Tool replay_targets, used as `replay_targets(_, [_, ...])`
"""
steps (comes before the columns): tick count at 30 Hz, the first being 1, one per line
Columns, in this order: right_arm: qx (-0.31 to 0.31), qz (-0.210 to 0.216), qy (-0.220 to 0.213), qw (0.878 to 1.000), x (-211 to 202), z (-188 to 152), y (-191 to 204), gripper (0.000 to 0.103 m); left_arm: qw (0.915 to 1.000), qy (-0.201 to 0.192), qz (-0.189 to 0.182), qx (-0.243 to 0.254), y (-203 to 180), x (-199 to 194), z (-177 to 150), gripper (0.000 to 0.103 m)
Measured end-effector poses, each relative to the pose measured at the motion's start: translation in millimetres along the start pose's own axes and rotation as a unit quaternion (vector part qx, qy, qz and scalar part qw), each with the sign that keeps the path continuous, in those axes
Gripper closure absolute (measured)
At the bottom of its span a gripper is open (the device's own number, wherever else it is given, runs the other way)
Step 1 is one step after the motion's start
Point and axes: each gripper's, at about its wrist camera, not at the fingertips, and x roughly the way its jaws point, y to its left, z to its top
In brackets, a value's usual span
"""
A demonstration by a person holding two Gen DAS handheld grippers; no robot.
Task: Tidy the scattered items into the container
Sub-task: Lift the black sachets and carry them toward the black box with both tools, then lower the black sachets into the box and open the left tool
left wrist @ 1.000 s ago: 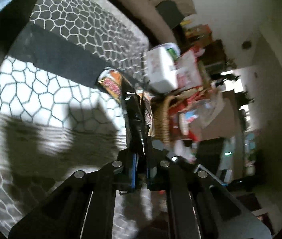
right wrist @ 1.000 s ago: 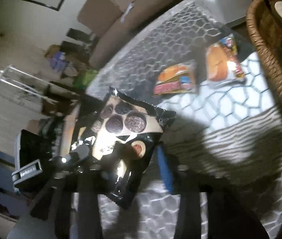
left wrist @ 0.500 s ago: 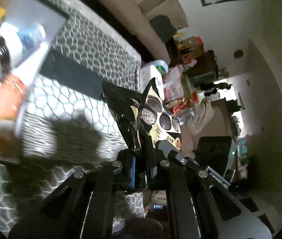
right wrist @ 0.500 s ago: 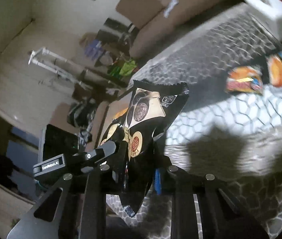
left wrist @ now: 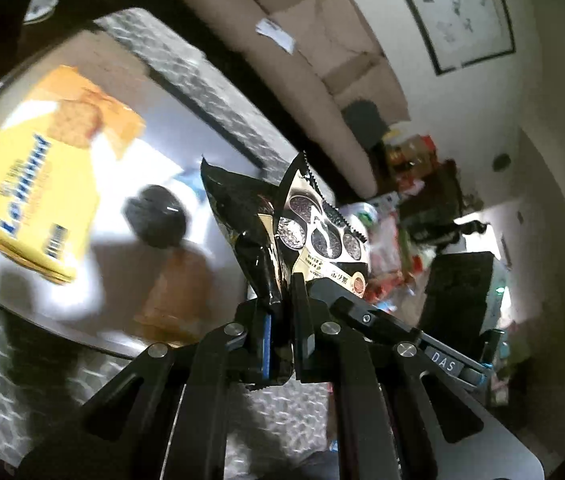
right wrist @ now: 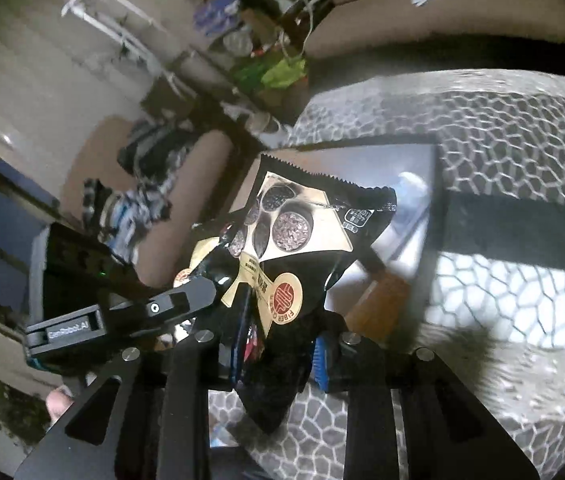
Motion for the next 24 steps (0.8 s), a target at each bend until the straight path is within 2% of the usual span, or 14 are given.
replay_targets(6, [-0.010,-0.019,0.042,0.999,73.6,-0.1,-3.7,0.079,0.9986,0.017,0.045,-0.021,60.2,10.8,18.7,0.095])
replay_targets(10, [-0.009,-0.036,0.066,0.997,106.0,-7.8,-17.0,0.082,0.9933,0.052,0.103,-0.001,84.2,35.3,23.6,0.095])
replay_targets(12, [-0.013,-0.039,0.072,0.997,115.0,-10.4,-20.0,0.088,0.9896,0.060,0.130,0.015,86.0,42.6,21.1,0.095])
replay_targets(15, [-0.043,-0.075,0.079,0.993,125.4,-15.3,-17.1,0.089,0.9804,0.069,0.177,0.051,84.8,52.8,18.6,0.095])
replay_targets(18, [-0.102,-0.140,0.098,0.980,137.7,-23.2,-9.6,0.090,0.9773,0.073,0.188,0.065,82.6,56.9,16.6,0.095])
replay_targets(24, [-0.142,-0.185,0.124,0.964,153.1,-32.1,-9.1,0.090,0.9775,0.074,0.187,0.064,77.6,55.4,13.0,0.095])
